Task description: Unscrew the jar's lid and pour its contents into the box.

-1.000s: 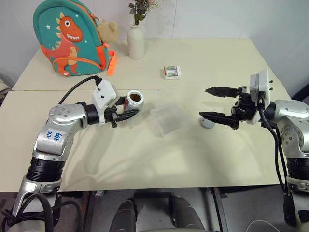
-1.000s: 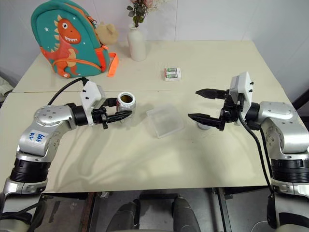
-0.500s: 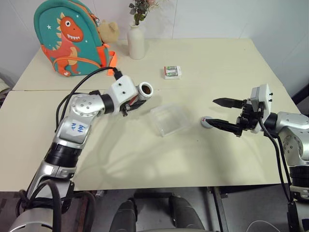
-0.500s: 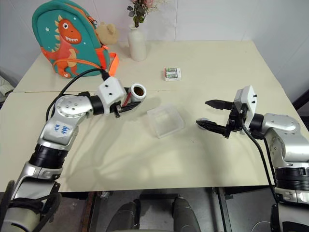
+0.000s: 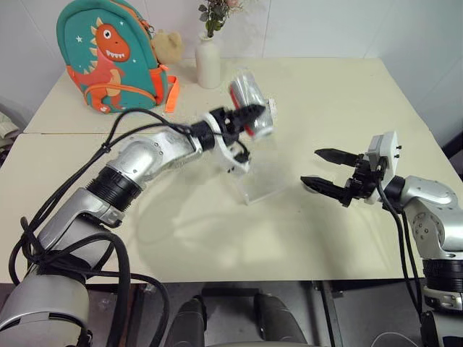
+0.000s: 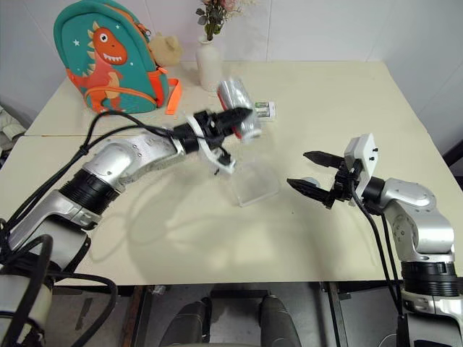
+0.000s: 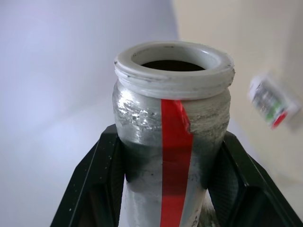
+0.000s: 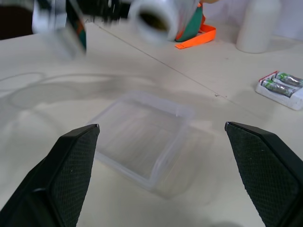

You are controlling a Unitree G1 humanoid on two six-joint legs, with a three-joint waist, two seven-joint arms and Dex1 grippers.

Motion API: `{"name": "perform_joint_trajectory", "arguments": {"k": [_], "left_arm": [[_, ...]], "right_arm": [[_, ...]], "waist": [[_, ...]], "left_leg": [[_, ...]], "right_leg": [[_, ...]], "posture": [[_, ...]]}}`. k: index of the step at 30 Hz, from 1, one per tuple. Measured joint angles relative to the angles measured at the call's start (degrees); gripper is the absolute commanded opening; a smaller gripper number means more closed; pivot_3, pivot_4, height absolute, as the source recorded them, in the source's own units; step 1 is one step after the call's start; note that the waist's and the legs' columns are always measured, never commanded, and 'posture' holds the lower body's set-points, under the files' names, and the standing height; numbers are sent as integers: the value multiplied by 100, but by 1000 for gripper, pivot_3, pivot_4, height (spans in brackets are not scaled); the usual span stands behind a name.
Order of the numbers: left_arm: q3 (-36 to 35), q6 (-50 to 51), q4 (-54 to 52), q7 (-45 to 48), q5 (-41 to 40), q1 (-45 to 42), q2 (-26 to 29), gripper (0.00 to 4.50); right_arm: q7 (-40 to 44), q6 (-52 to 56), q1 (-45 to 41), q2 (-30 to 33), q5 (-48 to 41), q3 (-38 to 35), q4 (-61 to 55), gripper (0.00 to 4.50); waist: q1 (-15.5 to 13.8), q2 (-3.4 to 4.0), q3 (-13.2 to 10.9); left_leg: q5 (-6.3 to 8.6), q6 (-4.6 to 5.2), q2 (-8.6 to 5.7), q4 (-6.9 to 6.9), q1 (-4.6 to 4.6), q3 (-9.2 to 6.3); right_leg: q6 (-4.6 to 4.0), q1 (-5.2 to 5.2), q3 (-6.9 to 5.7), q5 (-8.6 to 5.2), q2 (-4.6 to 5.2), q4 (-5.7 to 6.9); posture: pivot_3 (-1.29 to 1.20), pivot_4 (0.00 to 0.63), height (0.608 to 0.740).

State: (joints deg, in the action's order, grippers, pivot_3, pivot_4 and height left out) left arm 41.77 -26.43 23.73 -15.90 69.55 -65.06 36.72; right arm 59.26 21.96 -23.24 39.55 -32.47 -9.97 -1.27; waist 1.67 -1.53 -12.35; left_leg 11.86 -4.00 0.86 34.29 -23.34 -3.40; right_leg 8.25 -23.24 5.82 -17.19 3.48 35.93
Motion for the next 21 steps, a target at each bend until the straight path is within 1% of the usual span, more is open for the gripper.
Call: {"name": "perform_joint_trajectory", "arguments": {"k": [2,7,9,12,18,19,21], "left_arm": [[134,49,61,-411,431,-1,-23,1983],[321,583,191,-1333,1328,-7,-138,1983],[347,749,213,-1542,1541,-17,-209,1983],[356,767,248,-1531,1618,-87,-194,1983],[359,701,162,-1386,1663,-71,4,1983],[339,673,163,-1341,1604,-50,7,1983],[169,461,172,-1178,1204,57,-7,1983]], "right_arm": [[-93,52,41,-53,-43,-3,-77,4471],[-286,83,100,-176,-123,-5,-154,4471],[-328,101,115,-224,-167,-4,-165,4471],[-352,110,114,-224,-209,-5,-165,4471],[-362,109,28,-227,-228,-4,-87,4471],[-362,108,-13,-229,-227,-4,-68,4471],[-360,98,-75,-242,-227,-2,-66,4471]], "waist": [[-1,0,0],[-8,0,0],[-9,0,0],[-3,0,0],[-3,0,0],[-6,0,0],[-8,0,0]], "left_leg": [[-1,1,0,0,-2,2],[-2,3,-1,1,-2,3],[-2,3,-1,1,-3,4],[-2,3,-1,0,-1,5],[-2,4,-1,1,-1,8],[-3,4,-1,1,-1,8],[-3,5,0,1,-1,7]], "right_leg": [[1,-4,2,0,0,4],[3,-5,2,1,0,6],[4,-5,3,2,0,6],[4,-6,3,2,0,8],[4,-7,4,2,0,11],[4,-7,4,3,0,12],[4,-7,4,2,0,14]], "posture": [[0,150,740],[0,150,740],[0,150,740],[0,150,740],[0,150,740],[0,150,740],[0,150,740]]}}
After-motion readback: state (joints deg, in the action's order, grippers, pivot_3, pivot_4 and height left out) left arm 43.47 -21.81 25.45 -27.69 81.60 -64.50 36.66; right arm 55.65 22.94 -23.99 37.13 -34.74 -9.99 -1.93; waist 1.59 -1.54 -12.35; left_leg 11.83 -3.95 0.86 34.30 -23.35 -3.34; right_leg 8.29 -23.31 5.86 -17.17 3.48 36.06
